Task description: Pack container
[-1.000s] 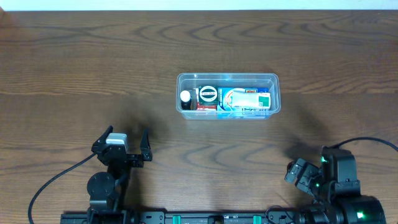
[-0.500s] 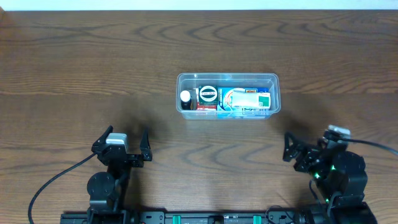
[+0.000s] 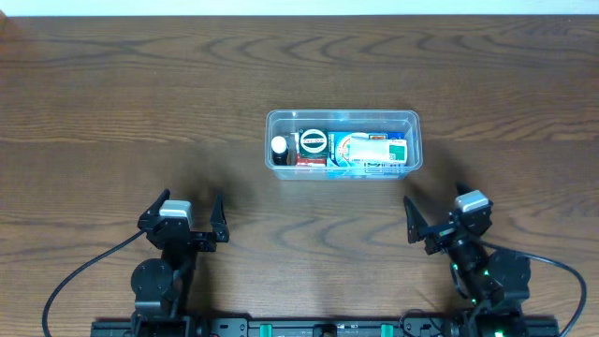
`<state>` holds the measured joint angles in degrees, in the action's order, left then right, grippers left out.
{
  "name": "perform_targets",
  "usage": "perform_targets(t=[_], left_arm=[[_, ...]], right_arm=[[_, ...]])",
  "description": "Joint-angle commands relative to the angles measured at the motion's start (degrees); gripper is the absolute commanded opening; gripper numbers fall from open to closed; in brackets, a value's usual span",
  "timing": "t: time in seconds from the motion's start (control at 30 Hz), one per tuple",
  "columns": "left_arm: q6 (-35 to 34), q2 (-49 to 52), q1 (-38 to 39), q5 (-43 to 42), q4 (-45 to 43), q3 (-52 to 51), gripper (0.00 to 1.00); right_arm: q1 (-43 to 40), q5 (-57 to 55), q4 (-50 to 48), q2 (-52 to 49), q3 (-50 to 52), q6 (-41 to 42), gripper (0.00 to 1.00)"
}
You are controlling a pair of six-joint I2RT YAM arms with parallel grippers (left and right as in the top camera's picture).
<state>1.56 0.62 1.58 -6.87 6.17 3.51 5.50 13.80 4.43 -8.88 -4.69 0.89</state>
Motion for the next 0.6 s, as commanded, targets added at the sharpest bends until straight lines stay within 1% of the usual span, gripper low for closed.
perform_targets(t=[0.0, 0.17, 0.33, 0.57], left_arm=[[0.76, -0.39, -0.33, 0.66, 0.72, -1.75, 0.98], [0.76, -0.39, -0.33, 0.66, 0.72, -1.75, 0.98], [0.76, -0.39, -0.33, 0.66, 0.72, -1.75, 0.98], [0.76, -0.39, -0.33, 0.66, 0.72, -1.75, 0.98]], right_arm=[[0.42, -3.15, -0.66, 2.03, 1.88, -1.75, 0.99], [0.42, -6.56, -0.7, 4.52, 4.44, -1.57, 0.99], [-0.11, -8.94, -0.59, 6.73, 4.37, -1.62, 0.99], [-1.46, -9.31, -0.59, 8.61, 4.37, -1.62, 0.99]])
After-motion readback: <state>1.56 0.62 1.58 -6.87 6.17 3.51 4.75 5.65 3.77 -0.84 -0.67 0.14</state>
